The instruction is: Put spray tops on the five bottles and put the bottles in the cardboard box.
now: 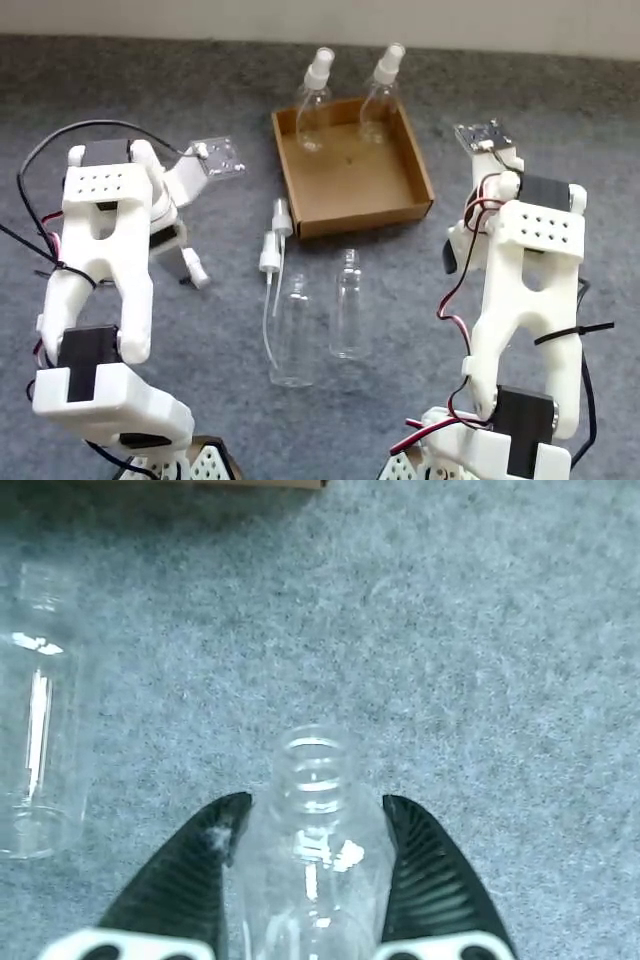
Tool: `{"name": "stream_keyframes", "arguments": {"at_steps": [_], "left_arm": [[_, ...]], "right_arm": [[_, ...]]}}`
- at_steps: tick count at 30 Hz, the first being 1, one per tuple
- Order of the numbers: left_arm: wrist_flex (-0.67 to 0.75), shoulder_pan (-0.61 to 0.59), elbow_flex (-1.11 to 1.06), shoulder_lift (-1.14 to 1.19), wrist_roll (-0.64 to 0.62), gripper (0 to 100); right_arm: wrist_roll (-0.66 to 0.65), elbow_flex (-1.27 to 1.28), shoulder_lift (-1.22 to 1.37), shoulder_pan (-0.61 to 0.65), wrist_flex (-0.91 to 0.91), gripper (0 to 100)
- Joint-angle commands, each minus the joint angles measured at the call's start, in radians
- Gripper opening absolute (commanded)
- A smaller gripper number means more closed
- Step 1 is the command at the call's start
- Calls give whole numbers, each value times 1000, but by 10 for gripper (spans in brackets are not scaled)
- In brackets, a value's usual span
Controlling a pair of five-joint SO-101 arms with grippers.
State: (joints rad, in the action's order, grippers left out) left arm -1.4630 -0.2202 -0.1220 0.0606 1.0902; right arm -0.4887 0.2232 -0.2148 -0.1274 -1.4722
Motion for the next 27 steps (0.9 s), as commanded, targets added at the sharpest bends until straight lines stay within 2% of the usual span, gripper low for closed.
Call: {"name": "stream_keyframes", "arguments": {"at_steps": [1,5,9,24,27], "left_arm": [[147,2,-28,-5,129,249],[311,15,-150,-5,278,252],[384,30,-229,-5,371,253],[571,120,-403,-4,374,250],[574,117,-421,-4,374,248]], "right_arm": [[2,-8,-48,7,-5,4],[2,-12,-48,8,-5,4],[2,-8,-48,25,-5,4],[3,-8,-48,50,-7,4],[3,-8,-48,48,-8,4]]}}
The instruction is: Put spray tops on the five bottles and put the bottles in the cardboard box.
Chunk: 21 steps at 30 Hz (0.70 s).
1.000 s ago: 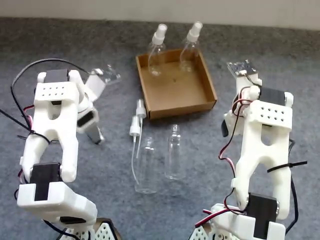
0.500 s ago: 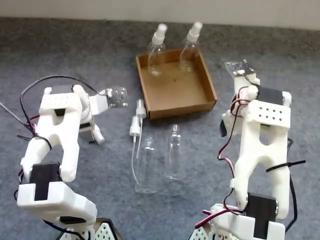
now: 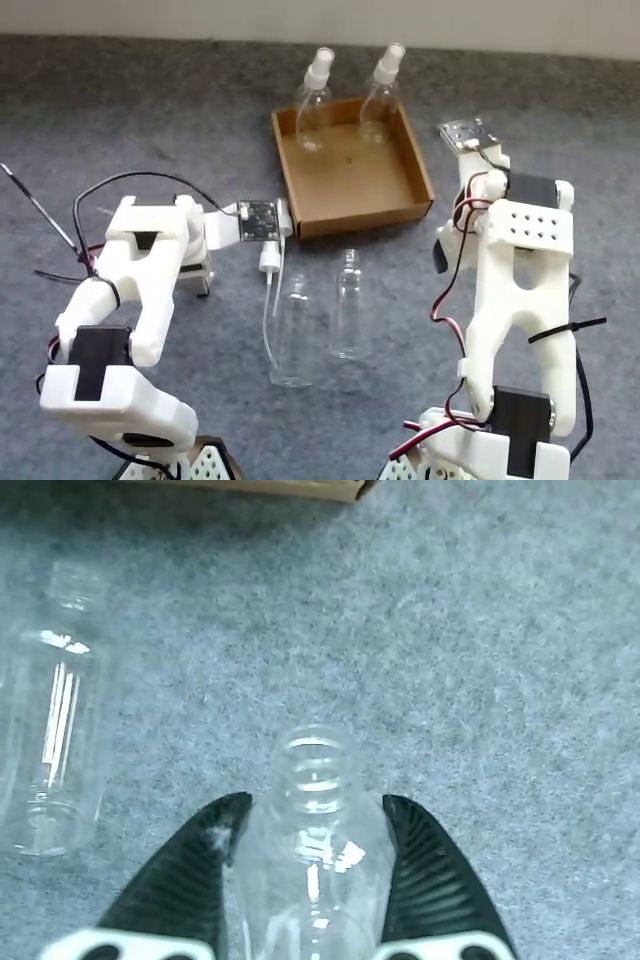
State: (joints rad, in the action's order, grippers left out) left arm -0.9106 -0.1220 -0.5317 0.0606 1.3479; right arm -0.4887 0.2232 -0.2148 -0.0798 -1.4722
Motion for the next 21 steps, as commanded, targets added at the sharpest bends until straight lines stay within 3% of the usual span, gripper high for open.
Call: {"name": "stream_keyframes", "arguments": {"at_steps": [1,7,11,18,21], "left_arm": [[21,16,-18,-5,115,239],[20,-47,-36,-15,115,97],[-52,-73,-16,-22,75,53],[-336,-68,148,-183,-63,4],[-436,-48,222,-315,-206,4]], "right_arm": [[3,-8,-48,-1,-16,4],[3,-15,-48,-1,-42,4],[3,-15,-48,1,-42,4],[3,-21,-51,5,-104,4],[3,-61,-104,8,-120,4]]}}
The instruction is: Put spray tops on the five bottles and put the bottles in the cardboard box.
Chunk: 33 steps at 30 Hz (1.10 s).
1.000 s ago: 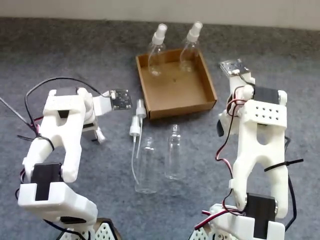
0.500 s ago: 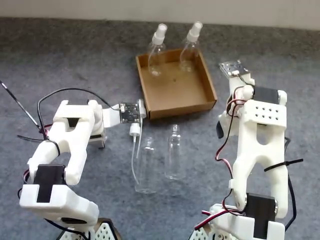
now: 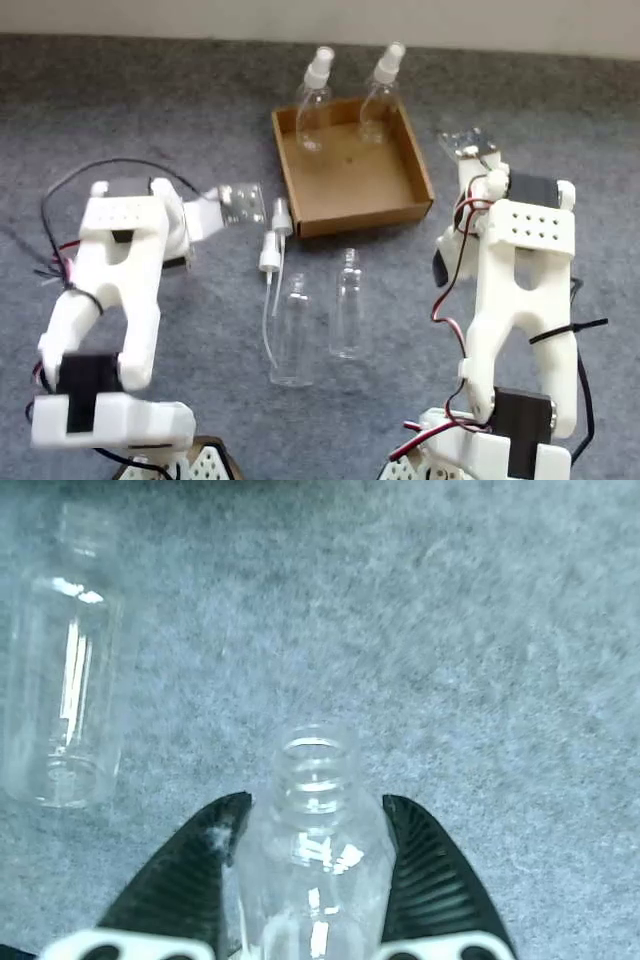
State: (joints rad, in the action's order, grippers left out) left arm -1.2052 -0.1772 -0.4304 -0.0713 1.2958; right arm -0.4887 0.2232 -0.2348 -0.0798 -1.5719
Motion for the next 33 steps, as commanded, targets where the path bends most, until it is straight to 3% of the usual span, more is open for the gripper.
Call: {"name": "stream_keyframes", "arguments": {"at_steps": [1,10,16,22,26,28,30,33], "left_arm": [[-167,16,142,-232,-215,6],[-256,147,300,-621,-709,8],[-152,217,401,-713,-962,5],[-28,232,432,-713,-1094,5],[40,217,260,-710,-1155,5],[143,127,285,-728,-1172,4],[146,59,302,-748,-1292,4],[149,208,318,-730,-1272,5]], "right_arm": [[3,-70,-113,8,-24,4],[11,-68,-371,252,10,4],[12,-27,-384,329,194,4],[11,82,-464,390,217,6],[12,108,-568,403,300,5],[12,150,-622,414,351,5],[17,226,-676,429,440,5],[129,380,-742,472,676,5]]}}
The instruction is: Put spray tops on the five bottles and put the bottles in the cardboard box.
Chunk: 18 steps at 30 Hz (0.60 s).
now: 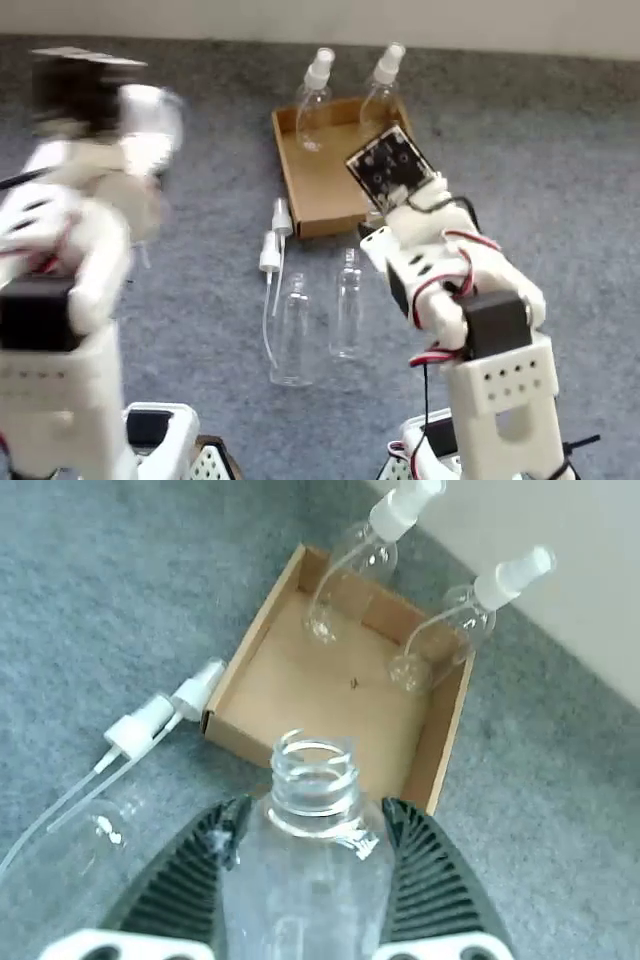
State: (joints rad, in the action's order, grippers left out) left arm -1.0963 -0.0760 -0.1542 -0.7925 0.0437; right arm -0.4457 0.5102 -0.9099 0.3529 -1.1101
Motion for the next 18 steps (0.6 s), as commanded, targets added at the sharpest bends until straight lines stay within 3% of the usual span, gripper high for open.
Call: {"name": "stream_keyframes", "arguments": {"at_steps": [1,7,12,18], "left_arm": [[66,127,64,-2,-6,5],[284,246,136,5,-97,5],[368,337,136,5,-95,5],[374,415,68,1,-100,5]], "right_arm": [[124,145,-82,51,292,5],[236,435,-157,205,636,5],[270,633,-254,272,903,5],[269,829,-417,275,984,5]]}}
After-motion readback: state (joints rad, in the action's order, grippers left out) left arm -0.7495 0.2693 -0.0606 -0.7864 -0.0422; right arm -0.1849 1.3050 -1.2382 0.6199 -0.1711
